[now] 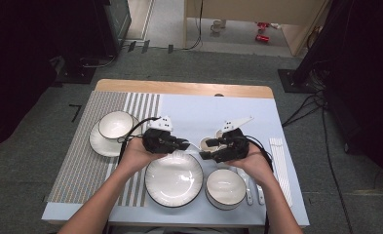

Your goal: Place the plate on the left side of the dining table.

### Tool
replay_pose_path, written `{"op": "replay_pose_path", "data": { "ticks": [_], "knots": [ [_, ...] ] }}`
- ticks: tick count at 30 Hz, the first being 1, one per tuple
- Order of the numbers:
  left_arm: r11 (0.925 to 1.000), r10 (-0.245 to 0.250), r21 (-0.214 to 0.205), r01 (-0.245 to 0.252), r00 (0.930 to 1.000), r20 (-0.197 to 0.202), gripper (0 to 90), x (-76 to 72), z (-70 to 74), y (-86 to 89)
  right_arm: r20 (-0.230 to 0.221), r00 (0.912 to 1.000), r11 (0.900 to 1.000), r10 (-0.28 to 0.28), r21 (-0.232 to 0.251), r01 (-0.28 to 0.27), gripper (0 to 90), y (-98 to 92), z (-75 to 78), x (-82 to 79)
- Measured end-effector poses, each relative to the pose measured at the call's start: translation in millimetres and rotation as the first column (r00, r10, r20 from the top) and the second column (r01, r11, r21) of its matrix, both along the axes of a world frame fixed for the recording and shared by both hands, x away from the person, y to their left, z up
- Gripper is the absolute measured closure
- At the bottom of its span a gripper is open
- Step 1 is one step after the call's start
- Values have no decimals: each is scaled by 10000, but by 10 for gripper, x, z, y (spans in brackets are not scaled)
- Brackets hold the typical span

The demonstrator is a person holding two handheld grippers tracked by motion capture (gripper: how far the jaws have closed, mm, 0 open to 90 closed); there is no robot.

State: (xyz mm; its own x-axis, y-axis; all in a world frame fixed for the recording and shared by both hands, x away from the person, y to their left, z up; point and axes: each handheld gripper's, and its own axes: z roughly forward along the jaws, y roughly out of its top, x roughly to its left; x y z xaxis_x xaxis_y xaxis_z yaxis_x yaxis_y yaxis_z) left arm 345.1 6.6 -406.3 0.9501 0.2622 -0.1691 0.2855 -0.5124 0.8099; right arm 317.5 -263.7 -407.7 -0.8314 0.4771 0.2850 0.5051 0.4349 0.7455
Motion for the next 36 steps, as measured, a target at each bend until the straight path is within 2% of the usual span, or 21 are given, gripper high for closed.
{"op": "replay_pose_path", "data": {
  "ticks": [4, 6, 9, 13, 16, 18, 21, 24, 32, 36],
  "knots": [
    [9999, 101, -30, -101, 9999, 24, 829, 11, 18, 36, -8, 9990, 9985, -437, 338, 437, 304, -56, -4, 3],
    [9999, 140, -16, -140, 9999, -23, 829, 19, 31, 53, 266, 9981, 9981, -562, 284, 554, 279, -79, -6, -7],
    [9998, 186, -18, -185, 9998, 23, 829, 22, 52, 75, 270, 9975, 9972, -652, 373, 642, 257, -111, -11, -16],
    [9997, 230, -78, -230, 9997, 14, 830, 32, 76, 110, 590, 9954, 9969, -758, 243, 745, 224, -143, -23, -38],
    [9995, 307, -80, -306, 9995, 27, 829, 40, 88, 139, 832, 9931, 9966, -821, 100, 816, 212, -172, -36, -63],
    [9993, 379, -30, -379, 9992, 149, 829, 37, 98, 157, 867, 9920, 9958, -920, 95, 915, 211, -195, -38, -74],
    [9993, 378, -77, -377, 9992, 117, 829, 43, 114, 183, 982, 9894, 9942, -1073, 115, 1067, 208, -235, -32, -85],
    [9992, 398, -89, -397, 9992, 67, 829, 51, 118, 203, 978, 9878, 9926, -1209, 179, 1197, 207, -275, -26, -98],
    [9985, 495, -216, -495, 9988, 25, 829, 84, 152, 305, 1219, 9793, 9866, -1615, -12, 1629, 207, -377, -25, -142],
    [9981, 558, -277, -557, 9984, 32, 829, 96, 176, 365, 1150, 9781, 9846, -1733, -37, 1749, 206, -425, -30, -165]
  ]
}}
